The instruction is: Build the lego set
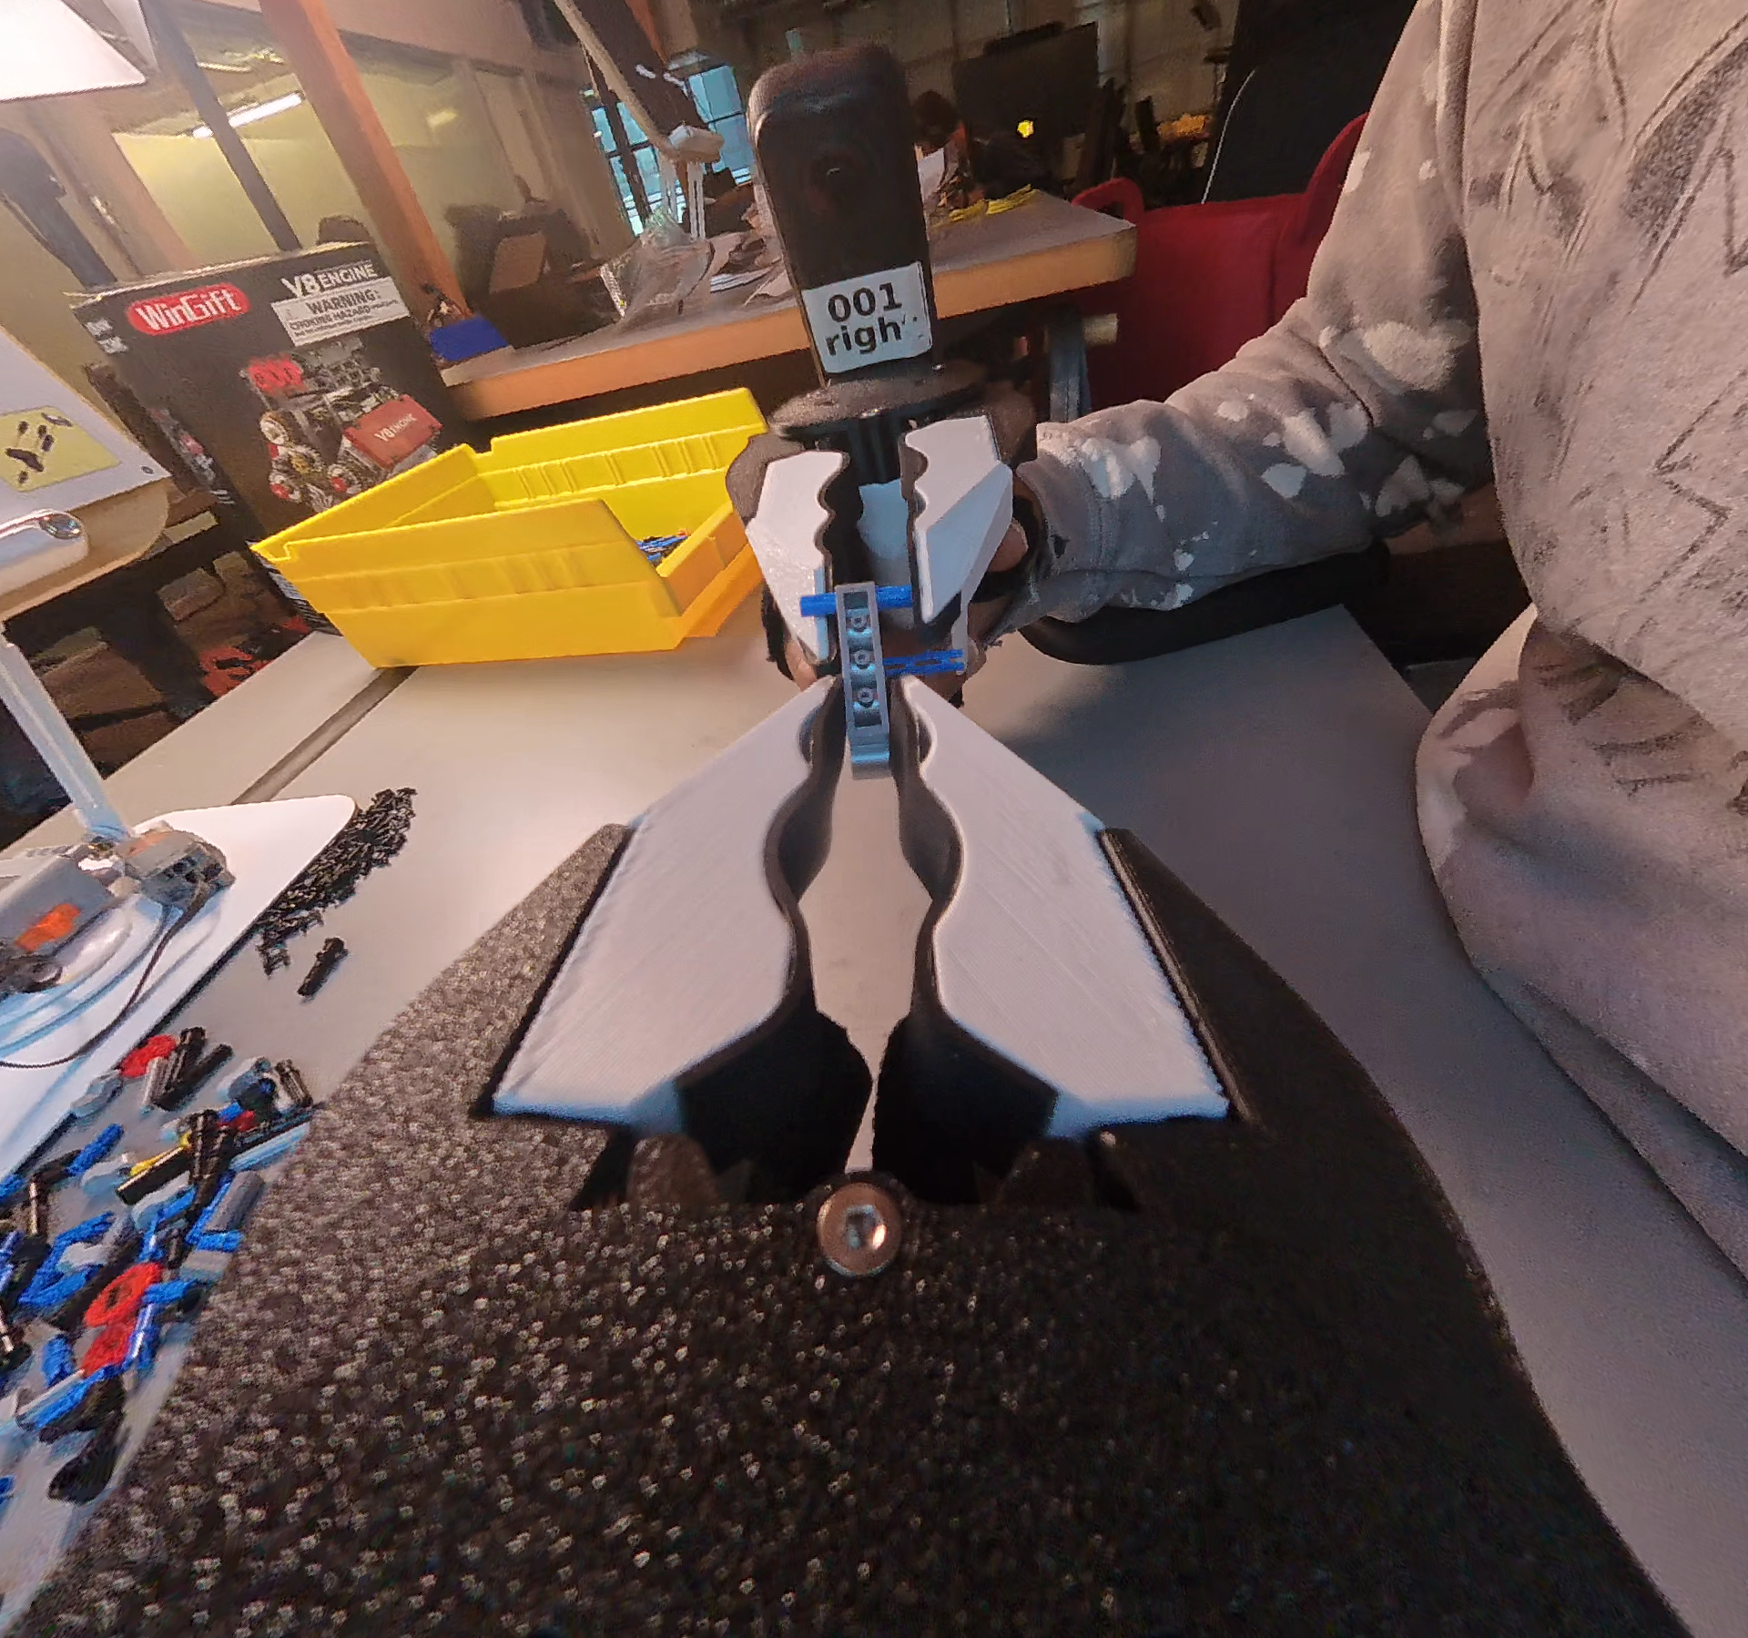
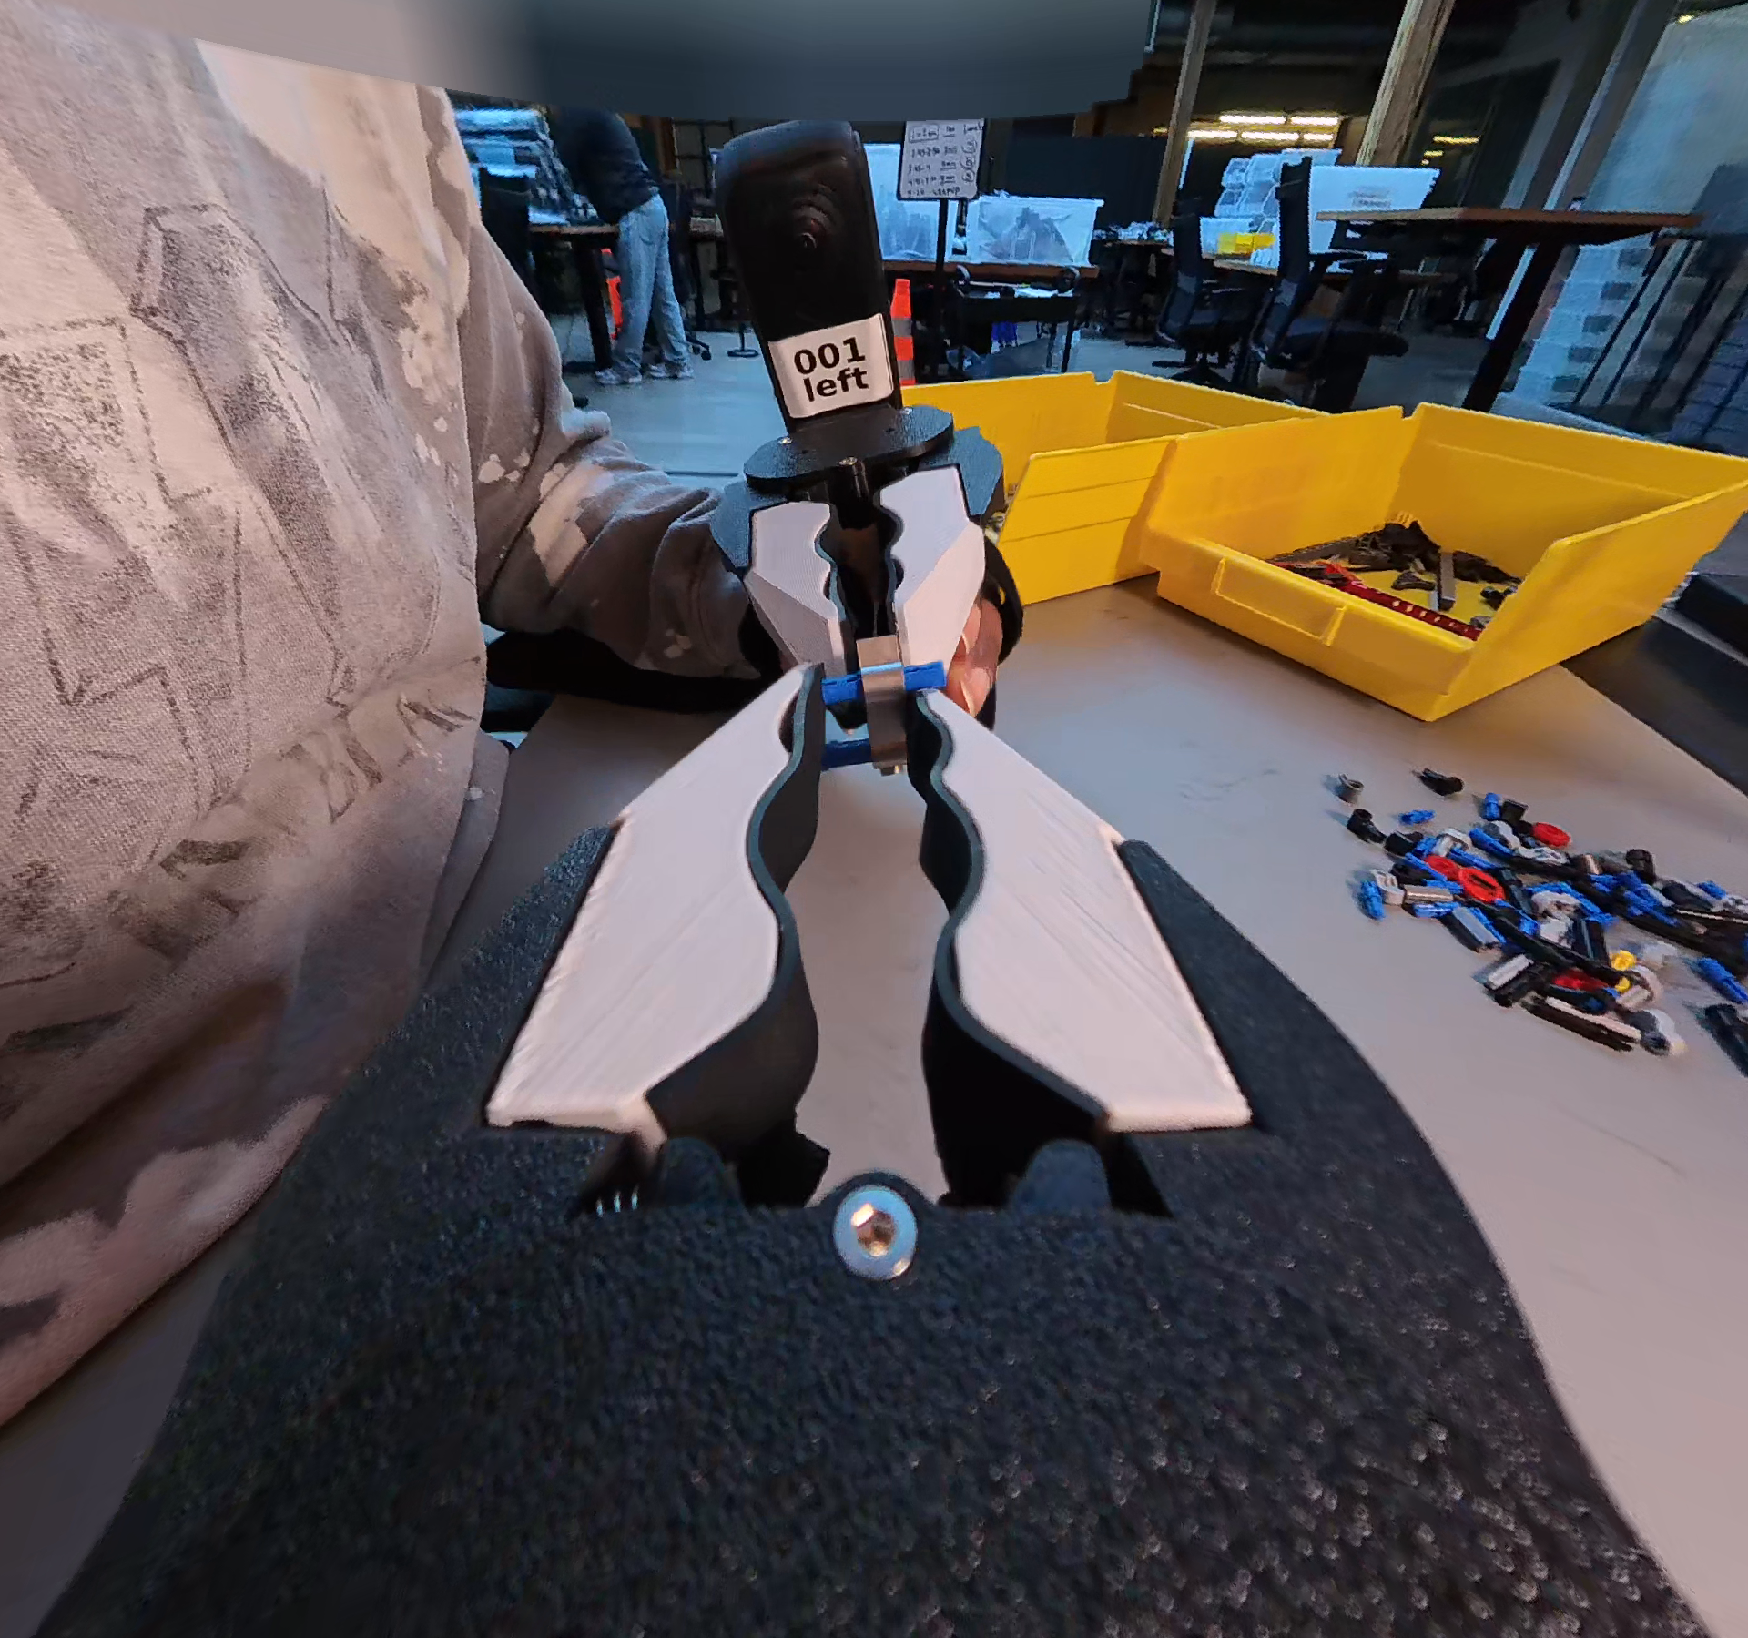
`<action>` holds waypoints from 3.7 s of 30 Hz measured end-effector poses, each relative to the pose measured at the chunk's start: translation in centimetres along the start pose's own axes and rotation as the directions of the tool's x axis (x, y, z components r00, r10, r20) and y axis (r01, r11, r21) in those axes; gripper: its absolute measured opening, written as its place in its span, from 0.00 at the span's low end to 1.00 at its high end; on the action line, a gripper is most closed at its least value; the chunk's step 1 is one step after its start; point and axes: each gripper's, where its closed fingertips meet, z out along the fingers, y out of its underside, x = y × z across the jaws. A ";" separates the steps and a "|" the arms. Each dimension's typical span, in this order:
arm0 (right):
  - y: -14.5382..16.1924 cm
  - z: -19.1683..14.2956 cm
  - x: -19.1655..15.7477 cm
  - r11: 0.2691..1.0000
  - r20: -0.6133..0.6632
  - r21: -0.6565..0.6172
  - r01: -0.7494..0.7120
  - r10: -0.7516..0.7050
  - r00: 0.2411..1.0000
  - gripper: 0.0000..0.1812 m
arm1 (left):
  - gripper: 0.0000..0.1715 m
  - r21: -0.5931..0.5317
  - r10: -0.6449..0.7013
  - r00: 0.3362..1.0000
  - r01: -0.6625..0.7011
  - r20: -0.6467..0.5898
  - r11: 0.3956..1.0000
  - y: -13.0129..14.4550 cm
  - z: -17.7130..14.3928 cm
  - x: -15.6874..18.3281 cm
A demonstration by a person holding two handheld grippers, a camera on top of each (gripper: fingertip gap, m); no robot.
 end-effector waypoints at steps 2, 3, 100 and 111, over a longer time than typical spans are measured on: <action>0.1 0.0 0.1 1.000 -0.001 0.001 -0.012 0.012 1.000 0.07 | 0.04 -0.001 -0.013 1.000 0.013 -0.004 1.000 0.2 0.0 -0.1; 0.2 0.1 0.1 1.000 -0.003 -0.002 -0.010 0.010 1.000 0.07 | 0.04 0.004 -0.020 1.000 0.020 -0.007 1.000 0.2 -0.1 -0.1; -0.4 0.8 1.3 1.000 -0.138 -0.014 -0.015 0.013 0.990 0.07 | 0.04 0.031 -0.177 0.984 0.177 -0.002 0.984 0.1 -0.4 -1.4; -1.6 0.6 1.9 0.978 -0.090 0.125 -0.167 0.178 0.980 0.18 | 0.03 0.259 -0.366 0.930 0.361 -0.031 0.896 -2.3 -1.2 -3.2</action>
